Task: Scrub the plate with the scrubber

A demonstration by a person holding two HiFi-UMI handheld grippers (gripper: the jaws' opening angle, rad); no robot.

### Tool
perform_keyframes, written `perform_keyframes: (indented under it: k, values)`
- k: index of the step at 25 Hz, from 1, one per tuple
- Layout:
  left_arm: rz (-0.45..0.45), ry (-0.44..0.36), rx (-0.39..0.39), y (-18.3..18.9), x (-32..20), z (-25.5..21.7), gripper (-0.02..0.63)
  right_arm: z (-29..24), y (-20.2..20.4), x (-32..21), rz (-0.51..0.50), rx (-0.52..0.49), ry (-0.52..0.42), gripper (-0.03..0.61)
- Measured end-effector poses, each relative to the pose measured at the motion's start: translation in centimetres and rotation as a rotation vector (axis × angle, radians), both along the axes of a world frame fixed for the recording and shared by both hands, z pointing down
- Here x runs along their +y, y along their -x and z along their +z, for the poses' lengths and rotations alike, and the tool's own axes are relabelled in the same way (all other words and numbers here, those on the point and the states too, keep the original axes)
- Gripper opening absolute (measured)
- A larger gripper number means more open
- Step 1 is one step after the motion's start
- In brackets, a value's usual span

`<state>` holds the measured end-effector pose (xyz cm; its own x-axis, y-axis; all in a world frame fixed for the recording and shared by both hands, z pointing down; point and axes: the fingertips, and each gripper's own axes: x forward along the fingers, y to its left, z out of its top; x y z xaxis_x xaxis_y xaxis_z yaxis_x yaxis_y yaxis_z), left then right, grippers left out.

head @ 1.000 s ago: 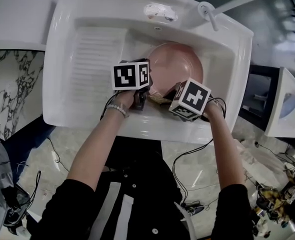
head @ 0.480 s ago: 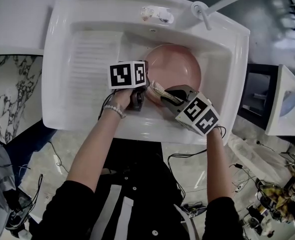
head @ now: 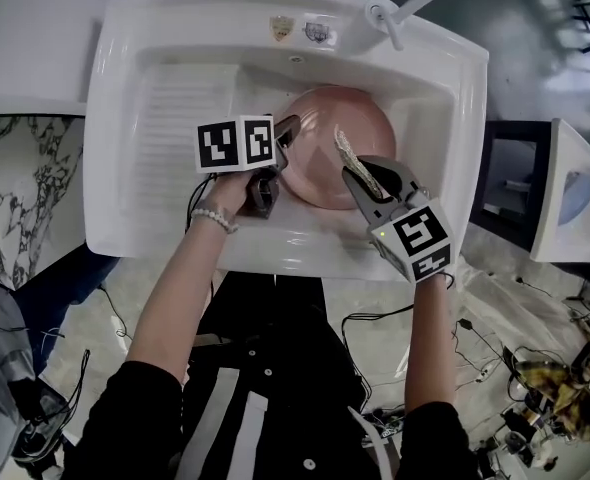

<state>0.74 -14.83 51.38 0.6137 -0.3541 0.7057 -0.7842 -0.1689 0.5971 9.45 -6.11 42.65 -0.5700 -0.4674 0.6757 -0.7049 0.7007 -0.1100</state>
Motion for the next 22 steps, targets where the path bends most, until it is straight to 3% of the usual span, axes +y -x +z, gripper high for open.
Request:
perform_keyframes:
  k: [5, 13, 18, 22]
  values:
    - [0.054, -0.106, -0.014, 0.8, 0.3, -2.6, 0.198, -2.6, 0.4, 0.9, 0.009, -0.009, -0.063, 0.071]
    - [0.094, -0.318, -0.069, 2.2, 0.3, -9.2, 0.002, -7.7, 0.4, 1.0, 0.127, -0.092, -0.181, 0.071]
    - [0.107, -0.448, -0.042, 2.4, 1.1, -14.4, 0.001, -11.0, 0.0, 1.2, 0.193, -0.218, -0.213, 0.071]
    - [0.131, -0.561, -0.077, 2.3, 1.9, -18.6, 0.000, -14.0, -1.2, 1.5, 0.272, -0.261, -0.278, 0.071]
